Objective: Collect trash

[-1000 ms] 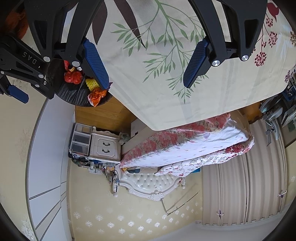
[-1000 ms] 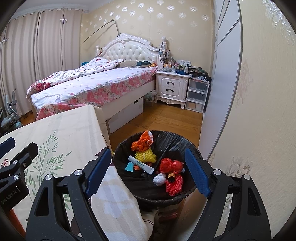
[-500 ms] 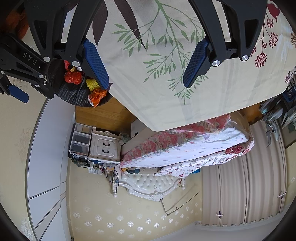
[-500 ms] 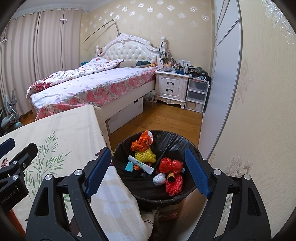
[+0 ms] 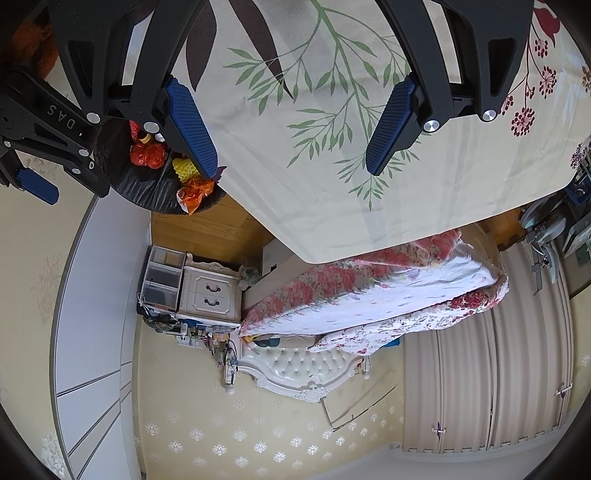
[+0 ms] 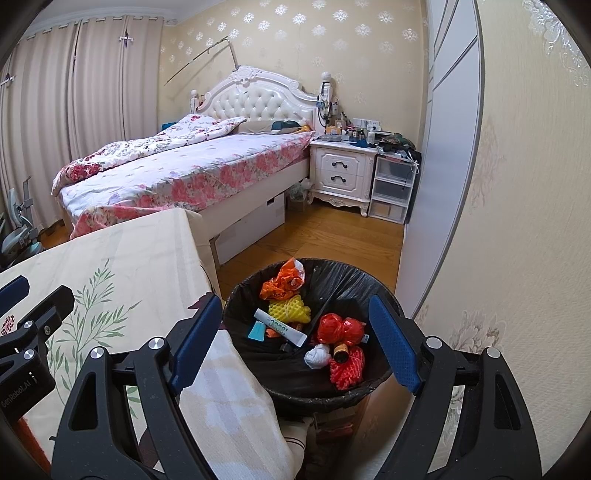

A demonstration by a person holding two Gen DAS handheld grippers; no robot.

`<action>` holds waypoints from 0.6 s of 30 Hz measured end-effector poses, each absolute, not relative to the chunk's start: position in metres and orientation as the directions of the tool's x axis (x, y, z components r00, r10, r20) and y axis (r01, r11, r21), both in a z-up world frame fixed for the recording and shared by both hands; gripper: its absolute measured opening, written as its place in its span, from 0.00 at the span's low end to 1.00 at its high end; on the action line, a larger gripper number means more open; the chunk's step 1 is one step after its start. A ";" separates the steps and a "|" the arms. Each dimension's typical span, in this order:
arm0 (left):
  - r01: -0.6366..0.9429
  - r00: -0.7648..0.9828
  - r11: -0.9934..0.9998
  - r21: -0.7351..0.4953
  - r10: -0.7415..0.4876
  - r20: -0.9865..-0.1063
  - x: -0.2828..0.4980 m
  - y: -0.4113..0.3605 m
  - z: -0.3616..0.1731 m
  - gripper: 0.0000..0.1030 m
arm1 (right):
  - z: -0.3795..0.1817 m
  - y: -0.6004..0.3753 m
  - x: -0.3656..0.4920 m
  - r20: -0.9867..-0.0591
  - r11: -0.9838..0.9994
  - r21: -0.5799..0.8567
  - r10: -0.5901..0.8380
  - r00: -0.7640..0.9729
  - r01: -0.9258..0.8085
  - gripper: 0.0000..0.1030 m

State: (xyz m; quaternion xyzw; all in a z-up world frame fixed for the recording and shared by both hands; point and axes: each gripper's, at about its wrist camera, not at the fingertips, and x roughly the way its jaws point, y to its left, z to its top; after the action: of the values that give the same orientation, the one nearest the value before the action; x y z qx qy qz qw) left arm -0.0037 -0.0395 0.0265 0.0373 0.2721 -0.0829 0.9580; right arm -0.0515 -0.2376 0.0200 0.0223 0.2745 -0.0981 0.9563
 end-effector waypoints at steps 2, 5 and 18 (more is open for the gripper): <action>0.179 0.838 0.984 0.027 -0.138 -0.528 -0.003 -0.039 0.027 0.78 | 0.020 -0.238 -0.051 -0.529 0.980 -0.012 -0.176 0.830 0.200 0.77; 0.181 0.838 0.983 0.028 -0.139 -0.528 -0.004 -0.040 0.027 0.78 | 0.020 -0.238 -0.051 -0.529 0.980 -0.013 -0.176 0.830 0.199 0.77; 0.186 0.841 0.982 0.028 -0.145 -0.521 -0.006 -0.045 0.024 0.78 | 0.020 -0.237 -0.052 -0.531 0.980 -0.013 -0.175 0.829 0.198 0.77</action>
State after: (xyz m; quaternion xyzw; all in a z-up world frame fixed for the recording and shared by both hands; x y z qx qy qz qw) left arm -0.0061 -0.0454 0.0243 0.0386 0.2683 -0.0862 0.9587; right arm -0.0517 -0.2367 0.0204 0.0211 0.2757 -0.0976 0.9561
